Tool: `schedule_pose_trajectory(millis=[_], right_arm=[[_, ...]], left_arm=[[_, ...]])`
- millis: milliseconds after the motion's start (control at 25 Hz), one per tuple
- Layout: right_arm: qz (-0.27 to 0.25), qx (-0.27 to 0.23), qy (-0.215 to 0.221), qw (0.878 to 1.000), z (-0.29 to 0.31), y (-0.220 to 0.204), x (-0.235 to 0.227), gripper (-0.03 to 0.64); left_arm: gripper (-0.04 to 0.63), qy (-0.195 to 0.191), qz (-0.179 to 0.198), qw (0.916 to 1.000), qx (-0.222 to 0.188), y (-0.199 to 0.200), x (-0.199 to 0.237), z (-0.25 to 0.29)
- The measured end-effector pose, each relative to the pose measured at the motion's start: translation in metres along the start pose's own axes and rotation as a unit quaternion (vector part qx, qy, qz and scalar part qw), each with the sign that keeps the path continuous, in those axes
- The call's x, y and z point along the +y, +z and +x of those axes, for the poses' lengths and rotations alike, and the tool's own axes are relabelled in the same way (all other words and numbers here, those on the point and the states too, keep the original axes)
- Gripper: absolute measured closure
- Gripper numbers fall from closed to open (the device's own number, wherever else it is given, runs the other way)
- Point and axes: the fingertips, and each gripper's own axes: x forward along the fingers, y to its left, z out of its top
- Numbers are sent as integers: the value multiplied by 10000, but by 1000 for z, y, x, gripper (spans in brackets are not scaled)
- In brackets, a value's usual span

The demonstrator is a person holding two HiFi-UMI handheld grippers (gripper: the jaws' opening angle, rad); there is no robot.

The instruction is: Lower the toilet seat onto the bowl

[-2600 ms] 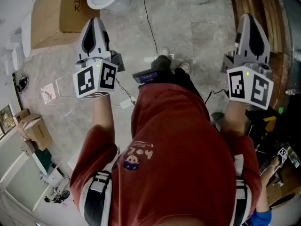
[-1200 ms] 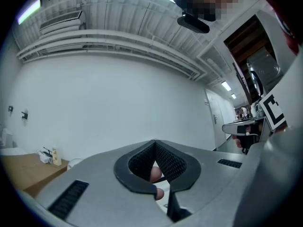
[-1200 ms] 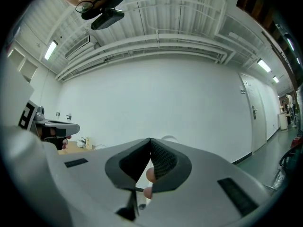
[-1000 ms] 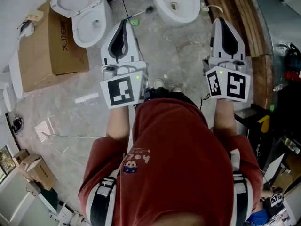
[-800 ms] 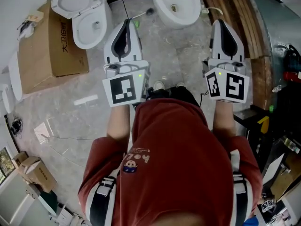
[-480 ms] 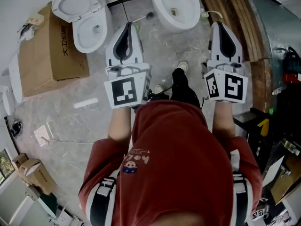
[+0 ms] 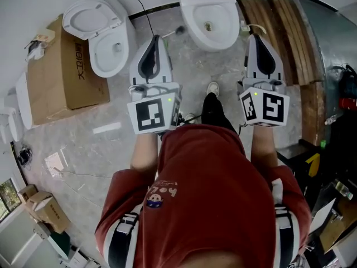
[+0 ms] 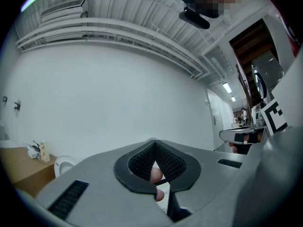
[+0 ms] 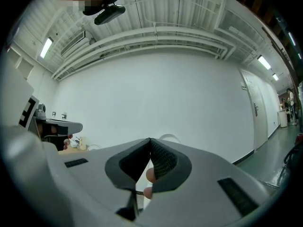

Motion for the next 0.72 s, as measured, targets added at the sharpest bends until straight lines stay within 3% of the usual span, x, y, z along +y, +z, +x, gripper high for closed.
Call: schedule_pose_trajectory(millis=[440,720], right_arm=[[125,107,47,9999,83,-9,-80,604],[236,158,92,9996,126,-21,-124,605]], left_arm=[[586,-100,262,9994,221,-8,-35,109],[586,90,211,9995,200,-9,-42,165]])
